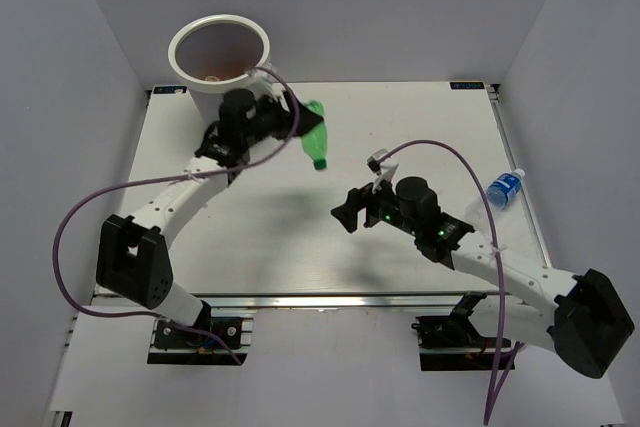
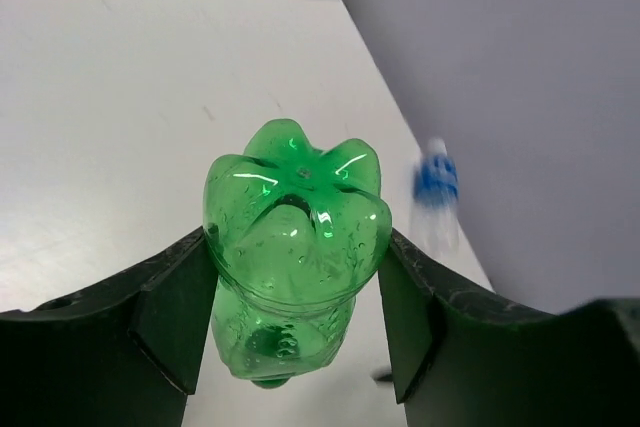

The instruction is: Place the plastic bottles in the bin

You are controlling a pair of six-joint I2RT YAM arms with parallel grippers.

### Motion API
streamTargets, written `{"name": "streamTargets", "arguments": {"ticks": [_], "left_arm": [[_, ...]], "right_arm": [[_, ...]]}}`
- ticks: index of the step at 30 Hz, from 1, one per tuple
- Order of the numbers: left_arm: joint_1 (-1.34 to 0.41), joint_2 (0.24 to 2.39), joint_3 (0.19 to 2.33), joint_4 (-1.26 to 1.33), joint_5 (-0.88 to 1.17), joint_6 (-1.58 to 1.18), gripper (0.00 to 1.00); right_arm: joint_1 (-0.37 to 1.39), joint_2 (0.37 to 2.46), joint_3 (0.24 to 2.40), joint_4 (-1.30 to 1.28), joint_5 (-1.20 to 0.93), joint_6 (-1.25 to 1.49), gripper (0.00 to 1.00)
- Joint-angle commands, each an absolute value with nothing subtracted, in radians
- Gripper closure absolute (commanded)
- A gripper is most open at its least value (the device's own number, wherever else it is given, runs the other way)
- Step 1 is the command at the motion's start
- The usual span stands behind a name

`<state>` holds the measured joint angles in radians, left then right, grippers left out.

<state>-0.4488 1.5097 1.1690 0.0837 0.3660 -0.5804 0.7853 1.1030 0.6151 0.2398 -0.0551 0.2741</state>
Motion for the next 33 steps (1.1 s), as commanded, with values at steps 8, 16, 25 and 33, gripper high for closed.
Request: {"name": "streamTargets", "arguments": {"ticks": [8, 16, 25, 33], "left_arm": [[-0.109, 1.592, 1.586, 0.130, 0.134, -0.618, 0.79], [-0.045, 1.770, 1.781, 0.153, -0.270, -0.586, 0.65], [-0.040, 1.896, 1.976, 0.047, -0.345, -0.548, 0.02], [-0.040, 1.821, 2.039, -0.044, -0.129, -0.508, 0.02]], "right_arm": [[0.634, 0.965, 0.560, 0.147, 0.092, 0.287, 0.11], [0.397, 0.991, 0.630, 0.120, 0.052, 0.339, 0.11], [0.134, 1.078, 0.773, -0.135, 0.317, 0.345, 0.11], [-0.116, 1.147, 0.824, -0.235, 0.382, 0.356, 0.11]]}}
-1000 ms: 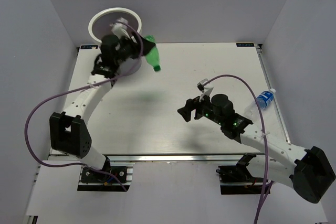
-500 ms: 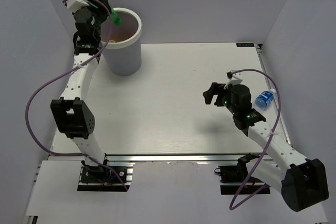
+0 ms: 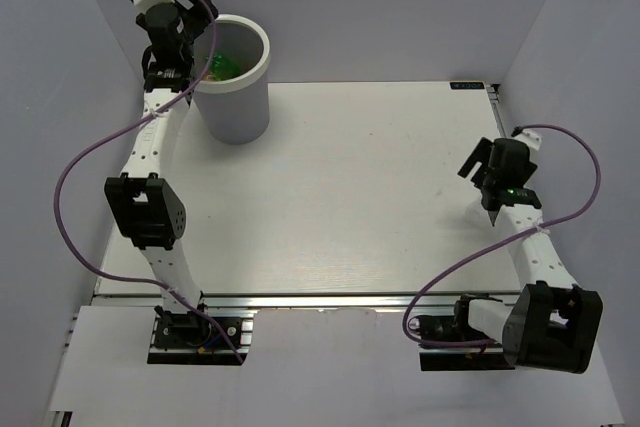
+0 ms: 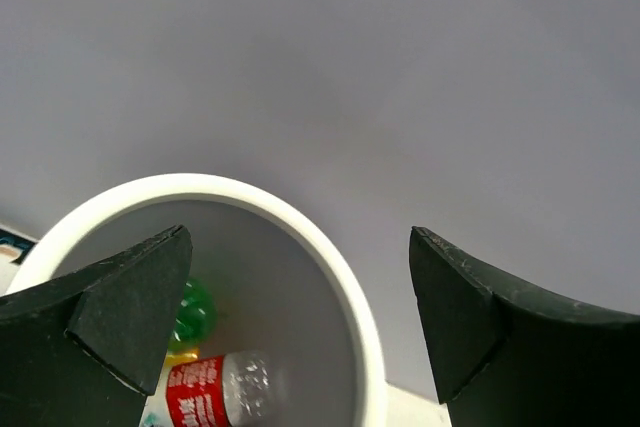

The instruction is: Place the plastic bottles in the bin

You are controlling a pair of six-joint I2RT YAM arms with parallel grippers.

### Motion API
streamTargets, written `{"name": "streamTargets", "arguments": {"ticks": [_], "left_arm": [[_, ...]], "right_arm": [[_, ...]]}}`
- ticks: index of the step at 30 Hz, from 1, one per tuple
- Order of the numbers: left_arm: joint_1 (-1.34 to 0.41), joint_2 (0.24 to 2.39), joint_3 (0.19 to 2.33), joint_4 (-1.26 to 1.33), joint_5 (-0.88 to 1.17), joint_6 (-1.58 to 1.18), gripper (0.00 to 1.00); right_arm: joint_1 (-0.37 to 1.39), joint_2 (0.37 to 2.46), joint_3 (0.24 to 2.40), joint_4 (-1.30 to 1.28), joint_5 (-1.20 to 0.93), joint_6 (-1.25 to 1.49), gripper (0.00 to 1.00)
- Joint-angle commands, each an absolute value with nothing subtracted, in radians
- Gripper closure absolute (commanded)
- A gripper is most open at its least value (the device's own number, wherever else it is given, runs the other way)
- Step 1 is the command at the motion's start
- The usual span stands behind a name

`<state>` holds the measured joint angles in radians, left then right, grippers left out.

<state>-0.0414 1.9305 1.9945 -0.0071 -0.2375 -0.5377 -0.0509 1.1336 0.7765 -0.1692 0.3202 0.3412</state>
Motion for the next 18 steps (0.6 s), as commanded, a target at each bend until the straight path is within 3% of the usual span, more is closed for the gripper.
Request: {"name": "streamTargets", "arguments": {"ticks": [1, 7, 12, 18], "left_arm": [[-0.044, 1.809, 2.033, -0.064, -0.086, -0.503, 0.02], [-0.110, 1.650, 1.847, -0.094, 0.040, -0.450, 0.02], [-0.152, 1.464, 1.348, 0.185, 0.187, -0.481, 0.02], [-0.163, 1.361, 1.001, 0.358, 0.294, -0.589, 0.02]], "right_arm": [[-0.136, 1.158, 0.818, -0.227, 0.367, 0.348, 0.11], [-0.282, 1.264, 0.811, -0.152, 0.241, 0.365, 0.11], [-0.296, 1.367, 0.862, -0.143, 0.271, 0.365, 0.11], [-0.308, 1.497, 0.908, -0.054, 0.227, 0.364, 0.11]]}}
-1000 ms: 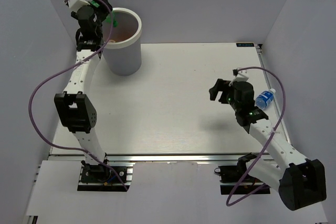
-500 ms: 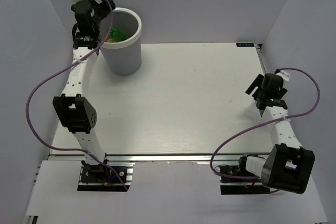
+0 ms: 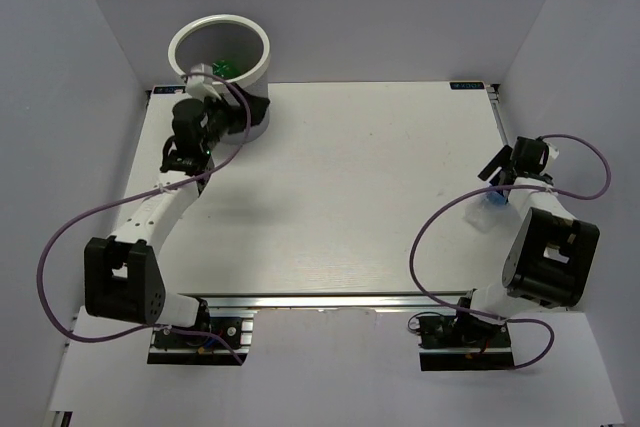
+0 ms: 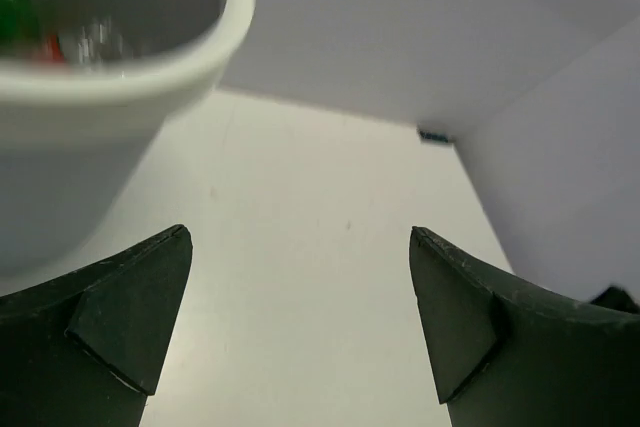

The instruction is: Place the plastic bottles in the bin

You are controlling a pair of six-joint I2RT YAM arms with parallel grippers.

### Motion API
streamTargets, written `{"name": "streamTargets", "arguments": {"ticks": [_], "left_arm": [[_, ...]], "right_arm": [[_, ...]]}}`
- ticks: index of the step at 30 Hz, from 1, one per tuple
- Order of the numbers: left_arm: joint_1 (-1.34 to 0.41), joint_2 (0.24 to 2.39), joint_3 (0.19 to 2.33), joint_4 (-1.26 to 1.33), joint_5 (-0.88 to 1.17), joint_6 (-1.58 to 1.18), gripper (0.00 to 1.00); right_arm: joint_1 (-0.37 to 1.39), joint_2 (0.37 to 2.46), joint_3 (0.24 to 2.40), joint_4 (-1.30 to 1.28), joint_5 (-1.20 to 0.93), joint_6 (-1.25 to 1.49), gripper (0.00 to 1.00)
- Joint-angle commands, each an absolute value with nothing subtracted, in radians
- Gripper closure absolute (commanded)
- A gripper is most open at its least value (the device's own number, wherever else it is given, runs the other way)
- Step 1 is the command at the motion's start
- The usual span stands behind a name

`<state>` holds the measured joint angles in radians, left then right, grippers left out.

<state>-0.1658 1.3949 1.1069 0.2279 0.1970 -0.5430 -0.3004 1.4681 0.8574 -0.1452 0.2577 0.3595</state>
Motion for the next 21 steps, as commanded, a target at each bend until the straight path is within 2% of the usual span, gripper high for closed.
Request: {"name": "streamTargets", "arguments": {"ticks": [1, 6, 12, 15, 17, 19, 21], "left_arm": [[-0.161, 1.361, 0.983, 0.374, 0.296, -0.581, 0.02], [-0.163, 1.399, 1.042, 0.195, 0.216, -0.508, 0.02], [-0.161, 1.385, 0.989, 0.216, 0.193, -0.531, 0.02], [-0.161, 1.390, 0.989, 0.210, 0.224, -0.538, 0.02], [-0.161, 1.391, 0.989, 0.212, 0.253, -0.554, 0.02], [-0.163, 1.390, 0.988, 0.233, 0.297, -0.578, 0.02], [-0.163, 1.394, 0.989, 0.242, 0.334, -0.615, 0.02]], "right_arm": [[-0.308, 1.534, 0.913, -0.040, 0.218, 0.365, 0.11], [-0.308, 1.641, 0.939, -0.052, 0.209, 0.400, 0.11], [-0.307, 1.677, 0.914, -0.055, 0.204, 0.410, 0.14], [-0.307, 1.648, 0.911, -0.046, 0.203, 0.388, 0.22], [-0.305, 1.614, 0.901, -0.029, 0.151, 0.368, 0.36], [-0.296, 1.522, 0.878, 0.006, 0.042, 0.331, 0.41], [-0.278, 1.476, 0.867, 0.031, -0.082, 0.290, 0.41]]}}
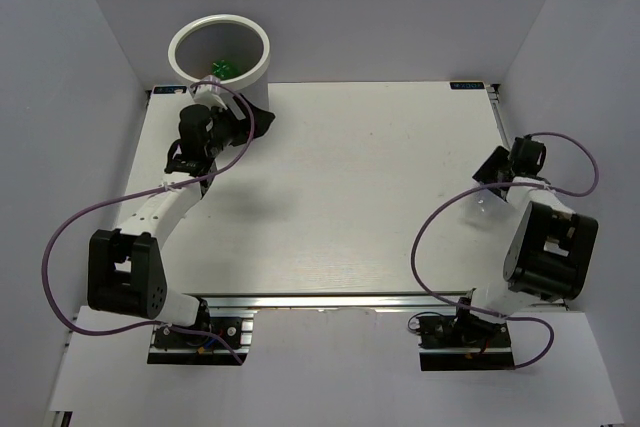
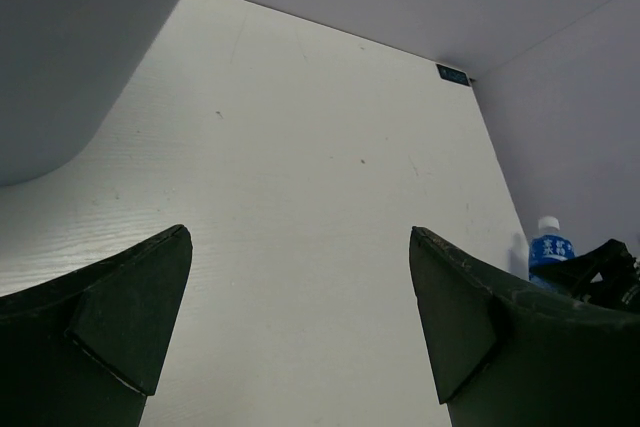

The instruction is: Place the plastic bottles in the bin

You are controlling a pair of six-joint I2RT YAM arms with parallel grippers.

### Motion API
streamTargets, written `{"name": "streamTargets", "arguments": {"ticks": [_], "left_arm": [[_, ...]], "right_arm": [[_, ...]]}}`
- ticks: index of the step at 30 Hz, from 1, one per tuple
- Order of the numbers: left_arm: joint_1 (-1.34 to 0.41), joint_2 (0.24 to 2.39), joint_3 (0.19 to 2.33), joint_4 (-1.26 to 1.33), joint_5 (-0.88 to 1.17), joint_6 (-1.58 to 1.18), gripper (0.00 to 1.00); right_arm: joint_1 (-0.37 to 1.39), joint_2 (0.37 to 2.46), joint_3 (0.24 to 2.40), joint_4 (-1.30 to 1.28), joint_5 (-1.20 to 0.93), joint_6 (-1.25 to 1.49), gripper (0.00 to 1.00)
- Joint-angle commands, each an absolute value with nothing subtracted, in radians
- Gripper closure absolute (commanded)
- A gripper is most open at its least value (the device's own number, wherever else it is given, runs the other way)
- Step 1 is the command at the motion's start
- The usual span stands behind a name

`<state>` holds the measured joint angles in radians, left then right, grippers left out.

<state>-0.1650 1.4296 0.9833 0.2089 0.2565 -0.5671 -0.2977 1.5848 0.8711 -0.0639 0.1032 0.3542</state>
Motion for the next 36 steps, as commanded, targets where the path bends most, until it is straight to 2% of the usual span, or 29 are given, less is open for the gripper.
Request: {"name": "streamTargets", "arguments": {"ticks": [1, 2, 4, 7, 13, 19, 26, 36], "left_arm": [[-0.164, 1.402, 0.988, 0.251, 0.359, -0.620, 0.02], [-0.169, 1.407, 0.986, 0.262, 0.406, -0.626, 0.02], [-0.196, 1.414, 0.980, 0.278, 0.431, -0.640, 0.02], [-0.262, 1.425, 0.982, 0.272, 0.460, -0.634, 0.02], [-0.391, 1.410, 0.901, 0.428, 0.494, -0.727, 0.02], [-0.466, 1.416, 0.767, 0.672, 0.494, -0.871, 0.02], [-0.511, 1.424, 0.697, 0.860, 0.508, -0.985, 0.02], [-0.591, 1.443, 0.761, 0.743, 0.424, -0.885, 0.02]], "right_arm": [[-0.259, 1.451, 0.855, 0.050, -0.133, 0.247, 0.41], [-0.203, 1.430, 0.845, 0.069, -0.229, 0.220, 0.41], [-0.129, 1.359, 0.812, 0.104, -0.302, 0.142, 0.41], [0.071, 1.302, 0.793, 0.143, -0.429, 0.075, 0.41], [0.253, 1.250, 0.738, 0.316, -0.662, 0.132, 0.42], [0.408, 1.230, 0.712, 0.423, -0.693, 0.156, 0.42], [0.454, 1.270, 0.741, 0.443, -0.660, 0.193, 0.42], [0.514, 1.339, 0.811, 0.466, -0.654, 0.206, 0.43]]}}
